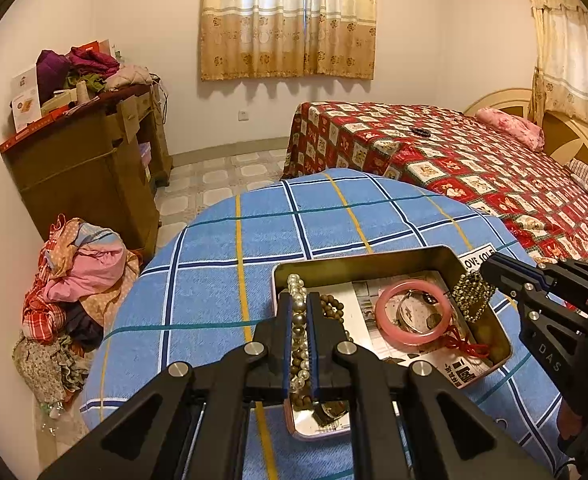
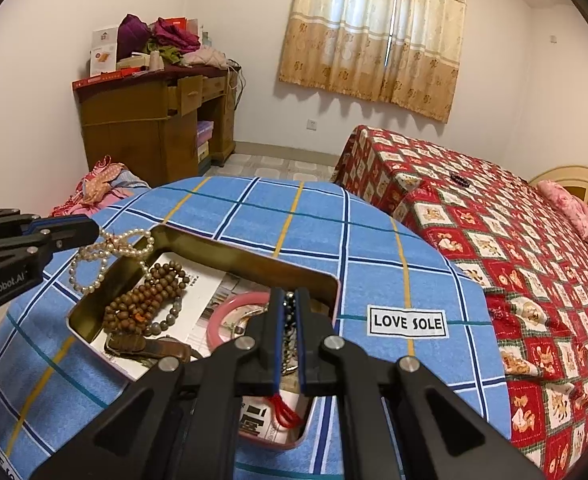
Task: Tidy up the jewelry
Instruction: 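Lower the necklace and chain into the tin and open both grippers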
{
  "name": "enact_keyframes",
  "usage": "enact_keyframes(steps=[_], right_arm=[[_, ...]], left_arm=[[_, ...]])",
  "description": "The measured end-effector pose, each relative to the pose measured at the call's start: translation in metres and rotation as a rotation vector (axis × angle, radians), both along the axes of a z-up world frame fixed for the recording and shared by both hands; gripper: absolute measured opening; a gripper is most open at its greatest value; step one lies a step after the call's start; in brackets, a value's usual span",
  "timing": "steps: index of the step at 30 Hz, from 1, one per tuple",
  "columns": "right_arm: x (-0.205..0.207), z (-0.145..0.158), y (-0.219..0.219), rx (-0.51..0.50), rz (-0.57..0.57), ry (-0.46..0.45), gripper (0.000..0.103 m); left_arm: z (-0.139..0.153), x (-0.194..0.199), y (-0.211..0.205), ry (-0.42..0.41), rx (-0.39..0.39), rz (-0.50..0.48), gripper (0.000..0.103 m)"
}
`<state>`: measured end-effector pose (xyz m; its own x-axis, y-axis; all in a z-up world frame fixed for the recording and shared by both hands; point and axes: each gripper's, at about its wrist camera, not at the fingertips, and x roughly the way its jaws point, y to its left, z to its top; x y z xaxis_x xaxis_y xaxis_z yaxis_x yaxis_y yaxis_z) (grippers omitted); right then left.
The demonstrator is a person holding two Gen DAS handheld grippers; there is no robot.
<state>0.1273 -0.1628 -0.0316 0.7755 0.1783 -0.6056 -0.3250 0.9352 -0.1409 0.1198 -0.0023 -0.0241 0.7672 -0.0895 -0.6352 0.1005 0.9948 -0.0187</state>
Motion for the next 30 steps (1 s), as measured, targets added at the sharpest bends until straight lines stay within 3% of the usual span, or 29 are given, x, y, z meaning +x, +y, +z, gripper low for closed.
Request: enact_keyframes(steps=[21, 23, 24, 26, 27, 28, 30], right_arm=[[0.013, -0.02, 0.009, -0.004, 0.009, 0.065, 0.007], [0.012, -0.02, 0.009, -0.002, 0.007, 0.061, 0.012], [0.011, -0.02, 0.007, 0.008, 0.005, 0.065, 0.016], [0.01, -0.02, 0.005, 0.023, -0.002, 0.068, 0.047], [0.01, -0.02, 0.004, 0.028, 0.0, 0.067, 0.049], [0.01, -0.02, 0.005, 0.028, 0.0, 0.069, 0.049], [0.008, -0.02, 0.006, 0.021, -0.001, 0.072, 0.049]], left_arm=[[-0.009, 0.009, -0.002, 0.023, -0.003, -0.006, 0.007], [-0.008, 0.008, -0.003, 0.02, 0.0, -0.004, 0.008], [-0.008, 0.007, -0.005, 0.017, 0.005, -0.004, 0.011], [-0.006, 0.005, -0.007, 0.01, 0.012, -0.002, 0.031], [-0.005, 0.004, -0.007, 0.004, 0.011, 0.002, 0.05], [-0.004, 0.002, -0.007, -0.014, 0.012, 0.014, 0.06], [-0.002, 0.001, -0.006, -0.02, 0.009, 0.013, 0.061]])
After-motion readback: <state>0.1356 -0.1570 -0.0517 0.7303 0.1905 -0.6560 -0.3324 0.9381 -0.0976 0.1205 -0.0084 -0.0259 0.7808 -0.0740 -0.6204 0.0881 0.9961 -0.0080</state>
